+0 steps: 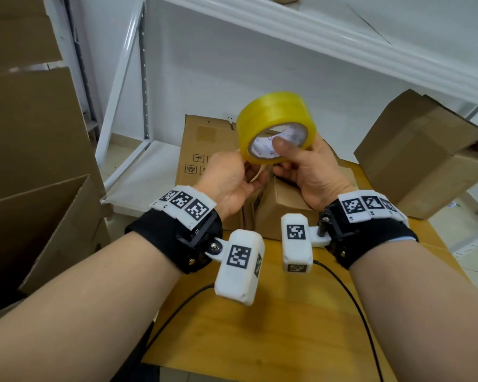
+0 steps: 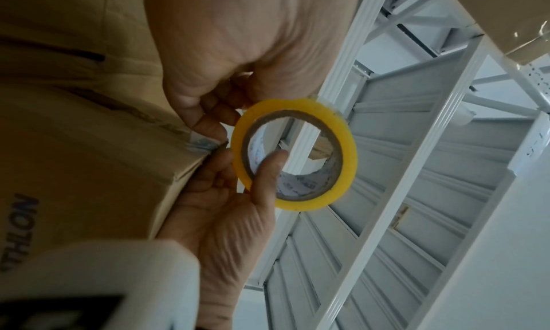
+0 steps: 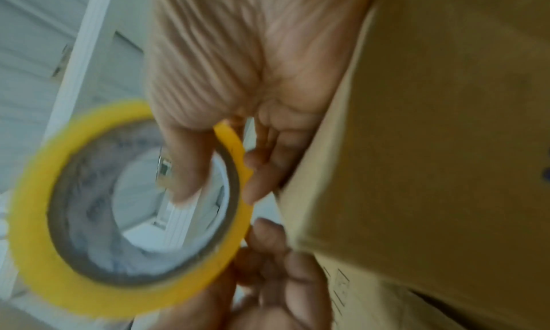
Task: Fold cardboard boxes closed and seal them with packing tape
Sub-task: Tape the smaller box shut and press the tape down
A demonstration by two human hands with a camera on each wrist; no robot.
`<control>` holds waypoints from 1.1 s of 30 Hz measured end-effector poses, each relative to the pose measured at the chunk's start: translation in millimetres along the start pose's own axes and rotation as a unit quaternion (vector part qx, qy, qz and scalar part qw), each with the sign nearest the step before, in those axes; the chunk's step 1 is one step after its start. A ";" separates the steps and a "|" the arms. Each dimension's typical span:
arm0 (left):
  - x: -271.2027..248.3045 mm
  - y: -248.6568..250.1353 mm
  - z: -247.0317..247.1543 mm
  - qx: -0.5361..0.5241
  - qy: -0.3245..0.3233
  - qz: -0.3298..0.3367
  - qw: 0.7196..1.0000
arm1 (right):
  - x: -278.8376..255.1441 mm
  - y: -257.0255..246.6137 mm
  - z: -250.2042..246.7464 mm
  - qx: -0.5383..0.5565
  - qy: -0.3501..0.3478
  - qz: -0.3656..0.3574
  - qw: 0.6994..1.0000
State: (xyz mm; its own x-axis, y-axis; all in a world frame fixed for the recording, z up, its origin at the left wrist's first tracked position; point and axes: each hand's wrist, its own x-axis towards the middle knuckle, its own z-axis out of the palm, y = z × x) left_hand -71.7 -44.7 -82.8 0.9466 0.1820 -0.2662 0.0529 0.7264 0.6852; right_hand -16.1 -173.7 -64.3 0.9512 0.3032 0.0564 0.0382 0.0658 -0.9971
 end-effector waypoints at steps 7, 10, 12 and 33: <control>-4.6 0.6 -2.1 -0.017 0.000 -0.037 0.999 | -2.7 0.5 -5.4 -0.026 -0.071 0.003 0.997; -5.8 0.9 3.9 -0.023 0.005 -0.036 0.999 | -6.3 -2.9 -5.0 0.002 -0.073 -0.012 0.997; -7.8 -1.3 7.8 -0.031 0.013 -0.039 0.999 | -9.4 -5.1 -6.0 0.020 -0.074 -0.015 0.997; -23.1 -13.1 -24.6 -0.101 0.010 -0.143 0.985 | -3.0 0.0 -20.6 0.163 -0.074 -0.025 0.983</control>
State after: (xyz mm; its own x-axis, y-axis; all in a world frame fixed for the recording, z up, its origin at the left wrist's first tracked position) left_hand -102.1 -42.1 -102.3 0.8956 -0.0373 -0.4433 0.2500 0.8665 0.4321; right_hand -12.6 -194.1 -65.5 0.8946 0.4260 0.1353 -0.0402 0.3782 -0.9249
